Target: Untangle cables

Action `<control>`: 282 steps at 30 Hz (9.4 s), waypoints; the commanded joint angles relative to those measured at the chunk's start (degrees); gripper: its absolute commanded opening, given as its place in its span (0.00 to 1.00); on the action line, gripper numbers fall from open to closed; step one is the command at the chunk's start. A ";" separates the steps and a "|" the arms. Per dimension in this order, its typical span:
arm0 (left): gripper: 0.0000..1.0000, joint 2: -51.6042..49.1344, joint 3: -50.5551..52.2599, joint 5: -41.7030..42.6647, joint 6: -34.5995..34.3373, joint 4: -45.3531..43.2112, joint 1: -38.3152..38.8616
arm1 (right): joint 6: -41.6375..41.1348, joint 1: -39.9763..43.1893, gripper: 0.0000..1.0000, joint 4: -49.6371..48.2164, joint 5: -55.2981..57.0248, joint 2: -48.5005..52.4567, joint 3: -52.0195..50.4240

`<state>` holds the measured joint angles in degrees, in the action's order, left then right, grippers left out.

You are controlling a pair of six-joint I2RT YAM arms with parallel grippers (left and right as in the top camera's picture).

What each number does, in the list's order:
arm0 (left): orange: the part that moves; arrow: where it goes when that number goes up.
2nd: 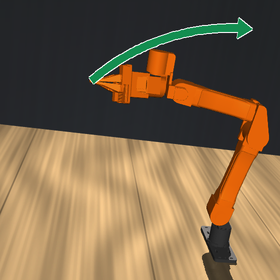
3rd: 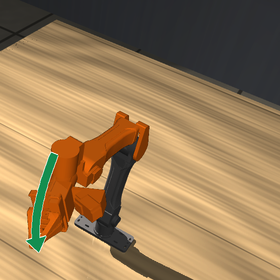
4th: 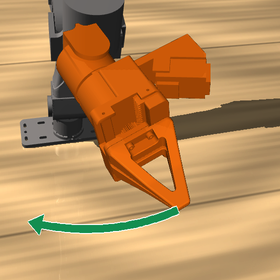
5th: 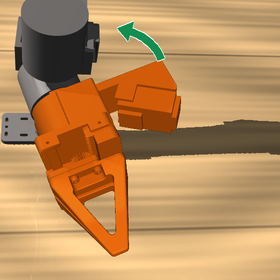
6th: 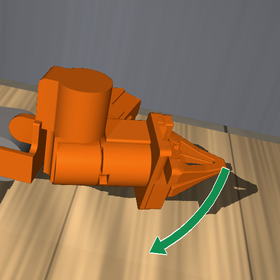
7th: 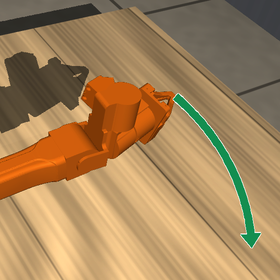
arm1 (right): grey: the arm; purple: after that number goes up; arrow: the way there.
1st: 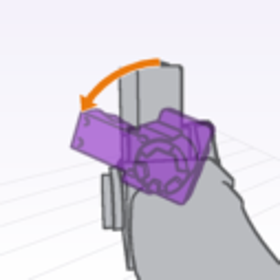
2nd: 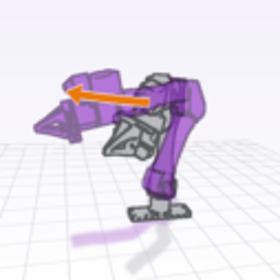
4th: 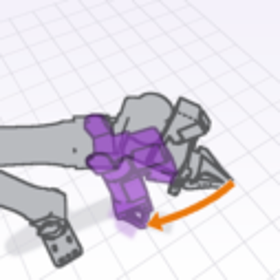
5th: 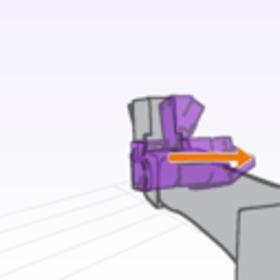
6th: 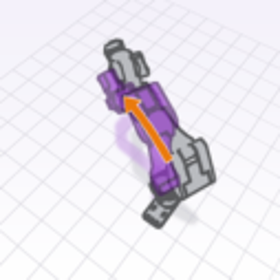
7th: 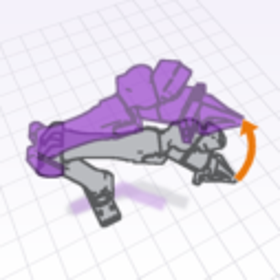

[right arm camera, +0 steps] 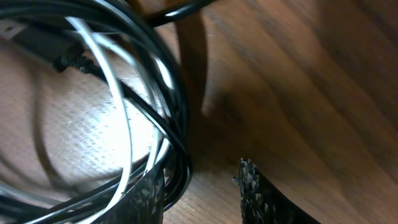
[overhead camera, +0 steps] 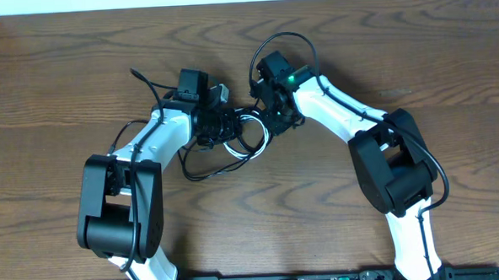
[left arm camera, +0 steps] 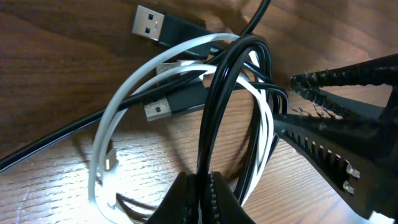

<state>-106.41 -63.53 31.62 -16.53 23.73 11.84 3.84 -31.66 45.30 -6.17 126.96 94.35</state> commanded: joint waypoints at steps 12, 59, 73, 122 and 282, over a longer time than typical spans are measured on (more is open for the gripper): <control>0.08 -0.35 0.31 -7.98 -0.11 -0.24 0.26 | -7.91 0.07 0.36 -1.51 18.21 0.68 -3.89; 0.57 -2.03 -4.00 -5.07 -0.76 -0.79 1.79 | -5.60 11.04 0.32 -7.17 0.35 0.68 -18.91; 0.78 -7.50 -4.00 -21.59 -9.18 -7.45 13.88 | -5.03 4.57 0.39 -6.64 9.07 0.68 -18.93; 0.69 -23.37 -11.37 -44.30 -4.52 19.98 6.97 | -7.02 4.28 0.68 -10.14 19.80 0.68 -18.95; 0.98 9.27 -9.05 -30.97 -1.73 26.99 -6.40 | -19.67 8.28 0.01 -44.72 -83.32 -8.57 -7.78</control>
<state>-96.84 -73.08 1.32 -18.15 50.59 5.45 -14.52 -23.20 0.93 -87.05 120.25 86.28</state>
